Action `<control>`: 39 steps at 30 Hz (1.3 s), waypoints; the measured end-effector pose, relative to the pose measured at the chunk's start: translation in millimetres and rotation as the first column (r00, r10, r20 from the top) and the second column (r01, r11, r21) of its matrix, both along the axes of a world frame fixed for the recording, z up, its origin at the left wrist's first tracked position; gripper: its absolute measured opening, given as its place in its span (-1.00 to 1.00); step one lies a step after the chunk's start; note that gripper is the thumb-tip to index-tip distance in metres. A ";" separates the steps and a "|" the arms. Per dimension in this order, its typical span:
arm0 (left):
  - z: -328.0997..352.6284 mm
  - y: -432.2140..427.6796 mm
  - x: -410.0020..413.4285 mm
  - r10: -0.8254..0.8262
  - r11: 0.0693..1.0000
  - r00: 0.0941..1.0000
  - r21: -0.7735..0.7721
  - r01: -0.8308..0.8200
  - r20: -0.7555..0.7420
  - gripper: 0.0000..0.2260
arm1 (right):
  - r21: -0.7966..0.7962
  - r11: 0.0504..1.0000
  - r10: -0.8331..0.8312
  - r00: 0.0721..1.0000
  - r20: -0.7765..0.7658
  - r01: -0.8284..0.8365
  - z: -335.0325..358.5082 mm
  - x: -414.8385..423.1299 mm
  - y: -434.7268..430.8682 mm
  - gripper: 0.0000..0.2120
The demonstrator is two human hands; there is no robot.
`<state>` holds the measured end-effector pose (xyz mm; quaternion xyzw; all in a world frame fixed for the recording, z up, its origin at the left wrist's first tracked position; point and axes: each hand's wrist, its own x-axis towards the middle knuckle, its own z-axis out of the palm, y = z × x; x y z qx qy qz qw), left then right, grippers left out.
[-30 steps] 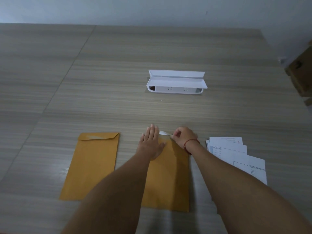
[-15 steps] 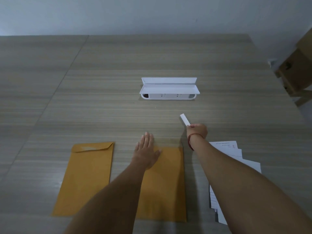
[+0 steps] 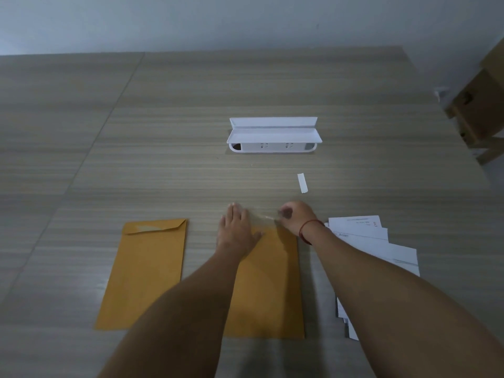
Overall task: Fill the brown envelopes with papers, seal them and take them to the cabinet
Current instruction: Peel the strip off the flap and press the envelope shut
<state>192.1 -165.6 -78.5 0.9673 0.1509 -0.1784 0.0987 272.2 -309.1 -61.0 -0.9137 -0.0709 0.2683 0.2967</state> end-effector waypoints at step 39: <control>7.7 -22.9 -89.6 -0.045 0.999 0.977 -0.039 0.038 -0.207 -0.46 | -0.409 0.834 0.431 0.900 0.067 -0.369 -15.1 -137.0 -5.1 -0.42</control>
